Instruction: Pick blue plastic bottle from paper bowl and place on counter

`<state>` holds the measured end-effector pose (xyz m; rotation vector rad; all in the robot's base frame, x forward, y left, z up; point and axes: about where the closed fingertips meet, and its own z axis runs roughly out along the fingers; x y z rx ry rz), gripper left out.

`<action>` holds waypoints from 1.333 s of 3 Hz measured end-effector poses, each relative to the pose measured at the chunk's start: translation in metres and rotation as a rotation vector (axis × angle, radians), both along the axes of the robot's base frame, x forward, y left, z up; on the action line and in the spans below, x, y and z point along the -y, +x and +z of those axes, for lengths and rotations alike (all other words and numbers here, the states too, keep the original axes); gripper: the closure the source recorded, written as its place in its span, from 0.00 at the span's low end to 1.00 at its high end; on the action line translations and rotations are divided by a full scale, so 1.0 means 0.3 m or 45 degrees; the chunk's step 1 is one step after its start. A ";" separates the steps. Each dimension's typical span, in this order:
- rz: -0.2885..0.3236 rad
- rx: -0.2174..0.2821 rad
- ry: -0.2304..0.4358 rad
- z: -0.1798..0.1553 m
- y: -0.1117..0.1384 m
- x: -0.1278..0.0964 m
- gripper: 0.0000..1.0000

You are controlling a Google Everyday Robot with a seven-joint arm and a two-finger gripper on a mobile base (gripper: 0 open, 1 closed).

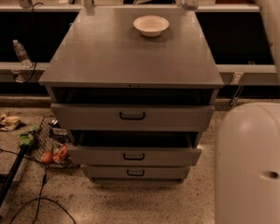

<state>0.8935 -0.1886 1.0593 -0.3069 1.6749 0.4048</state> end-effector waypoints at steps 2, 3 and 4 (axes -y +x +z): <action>-0.040 0.113 0.075 0.079 -0.320 0.224 1.00; 0.114 0.052 0.074 -0.151 -0.364 0.112 1.00; 0.282 0.106 0.070 -0.235 -0.384 -0.038 1.00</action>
Offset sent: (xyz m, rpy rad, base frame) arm -0.1480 0.0308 -0.1249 0.0900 0.0213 0.2611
